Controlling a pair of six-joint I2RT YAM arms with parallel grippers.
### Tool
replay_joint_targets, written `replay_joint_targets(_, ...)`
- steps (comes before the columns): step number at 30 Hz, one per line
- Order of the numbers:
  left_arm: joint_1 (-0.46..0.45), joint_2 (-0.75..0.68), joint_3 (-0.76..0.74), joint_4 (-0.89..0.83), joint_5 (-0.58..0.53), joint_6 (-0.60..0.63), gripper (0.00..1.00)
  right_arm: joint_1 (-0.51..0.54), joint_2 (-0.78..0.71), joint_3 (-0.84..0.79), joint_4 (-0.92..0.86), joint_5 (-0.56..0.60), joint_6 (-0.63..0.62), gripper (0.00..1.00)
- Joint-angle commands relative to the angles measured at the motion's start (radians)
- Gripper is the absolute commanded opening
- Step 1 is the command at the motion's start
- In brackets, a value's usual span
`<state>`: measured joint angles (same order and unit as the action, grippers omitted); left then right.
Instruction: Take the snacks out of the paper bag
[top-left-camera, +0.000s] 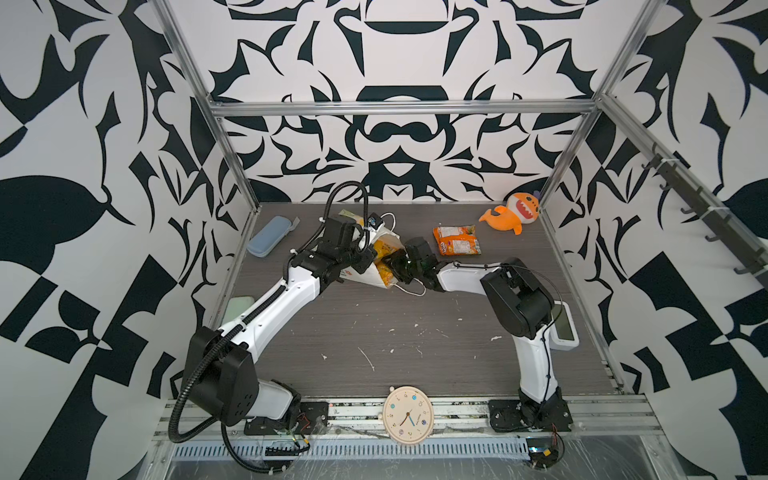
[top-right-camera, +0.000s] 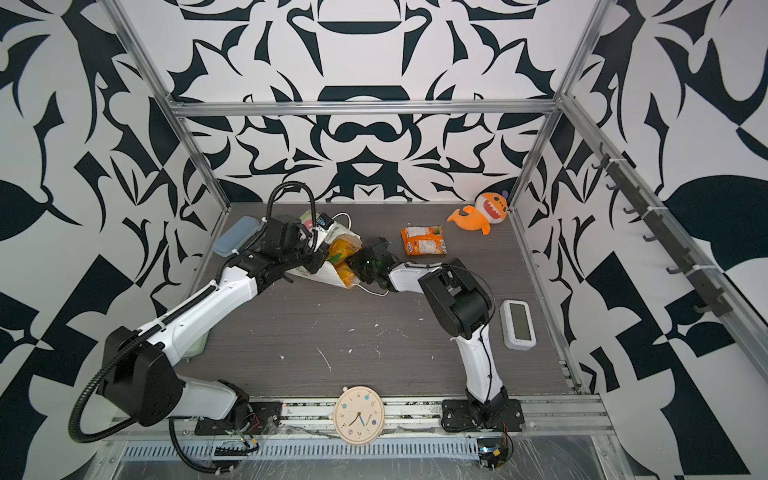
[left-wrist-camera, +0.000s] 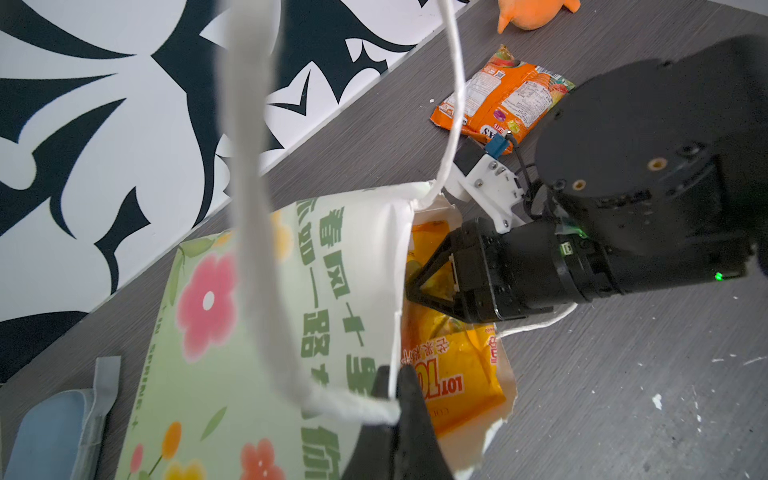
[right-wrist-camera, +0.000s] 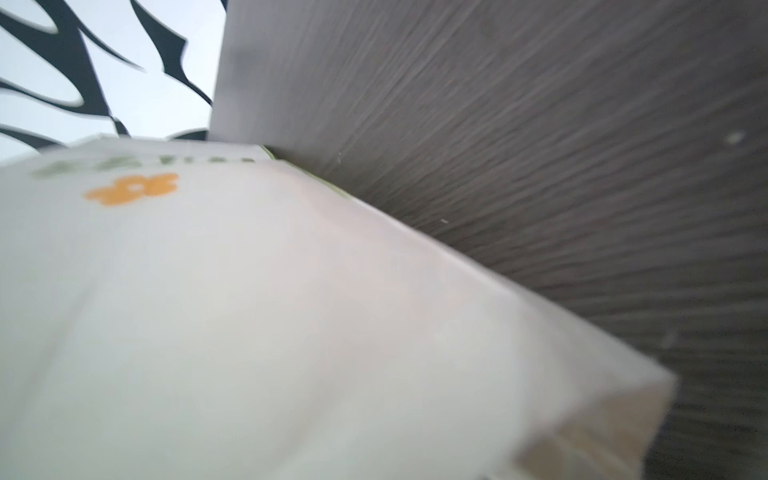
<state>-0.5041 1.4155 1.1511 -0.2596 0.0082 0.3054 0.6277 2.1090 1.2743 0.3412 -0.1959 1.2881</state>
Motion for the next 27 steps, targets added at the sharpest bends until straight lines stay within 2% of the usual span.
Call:
replay_joint_targets(1, 0.001, -0.02, 0.026, 0.073, 0.015, -0.012, 0.0, 0.004, 0.006, 0.012, 0.091, 0.031, 0.03, 0.23)
replay_joint_targets(16, 0.0, -0.015, 0.015, 0.089, 0.009, -0.011, 0.0, 0.007, -0.168, -0.042, 0.081, -0.017, -0.071, 0.07)
replay_joint_targets(22, 0.0, -0.019, 0.013, 0.086, -0.002, -0.006, 0.0, 0.008, -0.23, -0.079, 0.072, -0.051, -0.099, 0.06)
replay_joint_targets(27, 0.001, -0.021, 0.005, 0.086, -0.007, -0.003, 0.0, 0.006, -0.323, -0.113, 0.02, -0.046, -0.173, 0.05)
